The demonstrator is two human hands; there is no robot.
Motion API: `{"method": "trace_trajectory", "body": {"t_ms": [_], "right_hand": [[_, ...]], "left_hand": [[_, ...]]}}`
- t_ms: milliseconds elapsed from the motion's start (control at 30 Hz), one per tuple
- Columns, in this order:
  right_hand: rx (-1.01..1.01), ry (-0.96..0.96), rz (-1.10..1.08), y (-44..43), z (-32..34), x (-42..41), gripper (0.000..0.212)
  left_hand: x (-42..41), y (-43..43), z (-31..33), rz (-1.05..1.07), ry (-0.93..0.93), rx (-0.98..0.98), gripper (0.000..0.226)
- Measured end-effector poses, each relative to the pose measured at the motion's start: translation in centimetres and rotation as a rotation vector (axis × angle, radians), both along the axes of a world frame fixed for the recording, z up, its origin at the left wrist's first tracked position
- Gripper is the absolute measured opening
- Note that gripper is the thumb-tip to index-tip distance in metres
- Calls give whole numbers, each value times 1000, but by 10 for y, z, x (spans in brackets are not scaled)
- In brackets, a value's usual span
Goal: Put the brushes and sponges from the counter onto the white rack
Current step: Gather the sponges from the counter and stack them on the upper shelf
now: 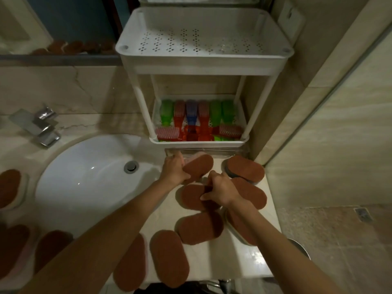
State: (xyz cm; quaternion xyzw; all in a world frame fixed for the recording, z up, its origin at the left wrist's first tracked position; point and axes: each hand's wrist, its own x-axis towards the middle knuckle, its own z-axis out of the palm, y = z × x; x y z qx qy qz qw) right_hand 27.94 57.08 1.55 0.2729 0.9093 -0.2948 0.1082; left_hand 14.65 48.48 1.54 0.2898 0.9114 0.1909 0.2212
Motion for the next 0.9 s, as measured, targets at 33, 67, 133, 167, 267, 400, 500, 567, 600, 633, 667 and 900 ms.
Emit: {"method": "trace_trajectory", "body": {"t_ms": [33,67,133,167,267,400,500,567,600,633,667,900], "right_hand": [[-2,32,-22,0,2,1,40],[2,66,-46,1,4,1,39],[47,124,-90,1,9,0,40],[76,148,-97,1,12,0,44],[147,193,-90,-5,24,0,50],[222,289,-180,-23,49,6,43],[287,400,-275,-44,75,9,41],[341,464,-306,-57,93,10,40],[362,490,-321,-62,103,10,40],[386,518,-336,-67,113,10,41],[405,544,-349,-70,124,9,41],[330,785,-438,-70,199,-2,33]], "left_hand": [[0,-3,2,16,4,27,40],[1,-7,4,27,10,53,36],[3,-14,9,55,18,117,34],[4,-19,11,66,24,152,34],[5,-33,22,69,69,237,37],[8,-54,51,67,131,282,41],[11,-75,83,102,146,377,41],[12,-87,104,109,152,457,40],[11,-92,115,107,147,496,40],[11,-97,127,101,140,536,38],[10,-100,138,94,130,572,36],[-3,-97,212,95,105,765,47]]}}
